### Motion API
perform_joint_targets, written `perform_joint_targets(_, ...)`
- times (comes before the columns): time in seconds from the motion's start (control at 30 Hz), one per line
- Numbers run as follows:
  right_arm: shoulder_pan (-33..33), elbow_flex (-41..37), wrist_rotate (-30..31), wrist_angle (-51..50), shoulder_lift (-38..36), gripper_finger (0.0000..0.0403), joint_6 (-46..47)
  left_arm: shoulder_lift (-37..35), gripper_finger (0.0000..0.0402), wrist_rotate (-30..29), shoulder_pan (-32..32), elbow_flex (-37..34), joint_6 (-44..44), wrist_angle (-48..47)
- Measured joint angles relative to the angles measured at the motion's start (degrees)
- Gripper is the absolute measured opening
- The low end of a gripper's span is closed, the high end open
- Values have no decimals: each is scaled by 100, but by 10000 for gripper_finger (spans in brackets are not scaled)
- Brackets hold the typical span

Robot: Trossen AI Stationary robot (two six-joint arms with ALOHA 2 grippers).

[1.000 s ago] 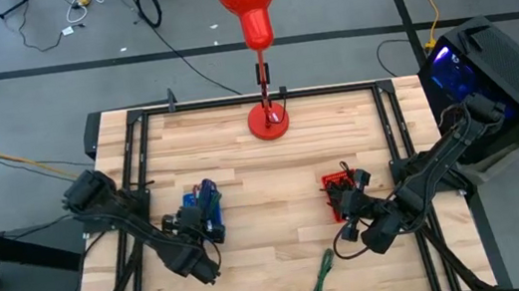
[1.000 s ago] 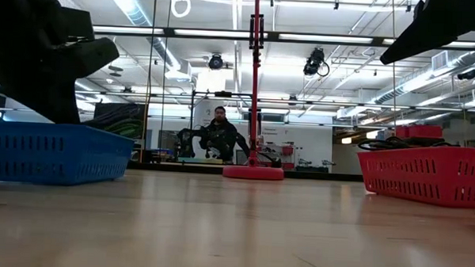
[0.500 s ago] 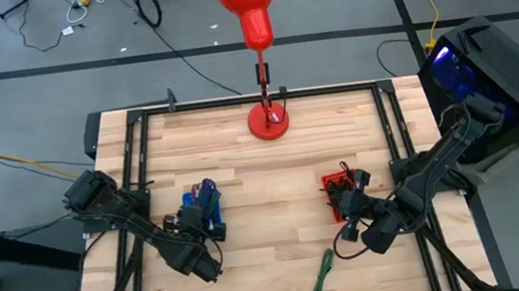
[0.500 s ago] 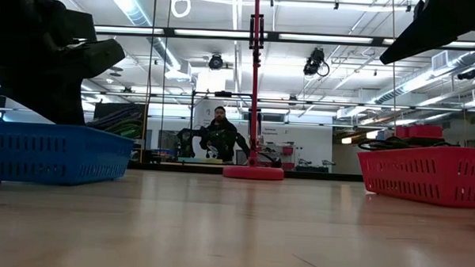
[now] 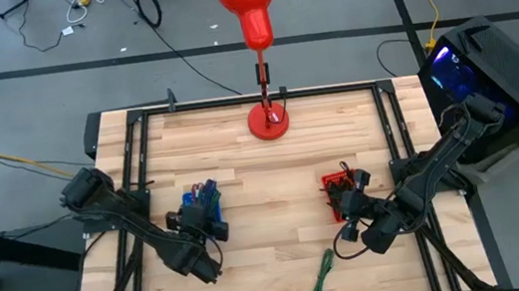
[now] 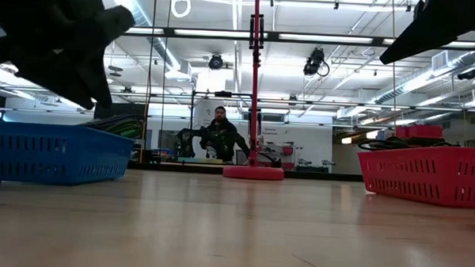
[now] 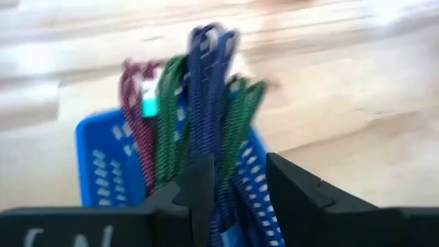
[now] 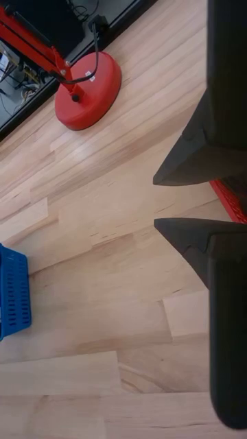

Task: Pick & Place USB Port
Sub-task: Put the blue and black charger cable into the blue bin, then put the green and black charger cable into the blue bin

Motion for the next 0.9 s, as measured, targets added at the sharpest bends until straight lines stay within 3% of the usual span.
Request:
perform_joint_targets(0.27, 1, 0, 5, 0, 0, 87, -2, -67, 141, -425, 46, 552, 645, -25)
perform_joint_targets(0.47, -1, 0, 7, -2, 0, 87, -41, -66, 139, -493, 266, 750, 2571, 2134)
perform_joint_targets(0.63, 0, 0, 6, -2, 0, 87, -138, -53, 140, 194, 581, 748, 5037, 4487)
perform_joint_targets(0.77, 1, 0, -4, -6, 0, 87, -187, -43, 140, 442, 775, 748, 5781, 5307)
perform_joint_targets(0.9, 0, 0, -5, -9, 0, 87, -267, 199, 140, 1088, 937, 743, 6009, 5868)
